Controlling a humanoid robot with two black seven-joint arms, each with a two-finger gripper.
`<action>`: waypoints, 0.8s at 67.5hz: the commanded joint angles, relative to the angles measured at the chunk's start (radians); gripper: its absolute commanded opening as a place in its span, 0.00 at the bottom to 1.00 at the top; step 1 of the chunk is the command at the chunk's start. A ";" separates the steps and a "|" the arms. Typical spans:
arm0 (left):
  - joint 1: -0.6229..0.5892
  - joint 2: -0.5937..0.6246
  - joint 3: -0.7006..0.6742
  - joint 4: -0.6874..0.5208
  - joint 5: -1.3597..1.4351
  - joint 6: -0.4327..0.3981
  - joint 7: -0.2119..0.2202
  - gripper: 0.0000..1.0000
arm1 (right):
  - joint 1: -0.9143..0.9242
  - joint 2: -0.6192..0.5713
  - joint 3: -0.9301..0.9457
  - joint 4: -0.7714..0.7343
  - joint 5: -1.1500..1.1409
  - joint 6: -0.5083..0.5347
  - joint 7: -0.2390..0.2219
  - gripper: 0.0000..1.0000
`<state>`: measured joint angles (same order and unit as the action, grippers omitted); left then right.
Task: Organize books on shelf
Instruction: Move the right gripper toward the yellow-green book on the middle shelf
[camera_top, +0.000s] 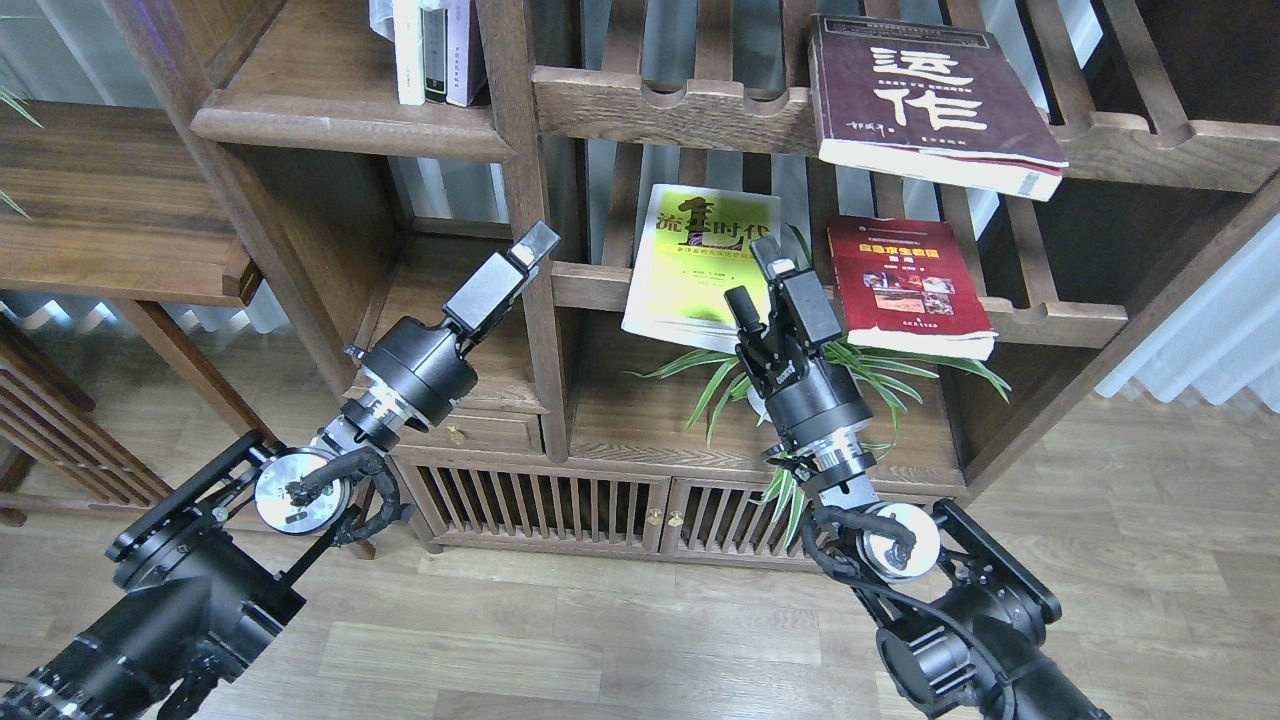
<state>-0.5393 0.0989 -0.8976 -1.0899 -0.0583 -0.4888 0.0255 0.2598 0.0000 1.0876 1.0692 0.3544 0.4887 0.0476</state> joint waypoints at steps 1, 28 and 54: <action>0.006 0.001 0.000 0.002 0.000 0.000 -0.001 1.00 | -0.002 0.000 0.000 0.000 0.000 0.000 0.000 0.99; 0.027 -0.015 -0.003 0.015 0.055 0.000 -0.006 1.00 | -0.048 0.000 -0.002 0.000 0.000 0.000 0.000 0.99; 0.036 -0.038 0.020 -0.002 0.069 0.000 0.005 1.00 | -0.088 0.000 -0.032 0.008 -0.002 0.000 0.001 0.99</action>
<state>-0.5130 0.0625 -0.8827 -1.0845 0.0081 -0.4888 0.0298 0.1821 0.0000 1.0707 1.0723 0.3542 0.4887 0.0475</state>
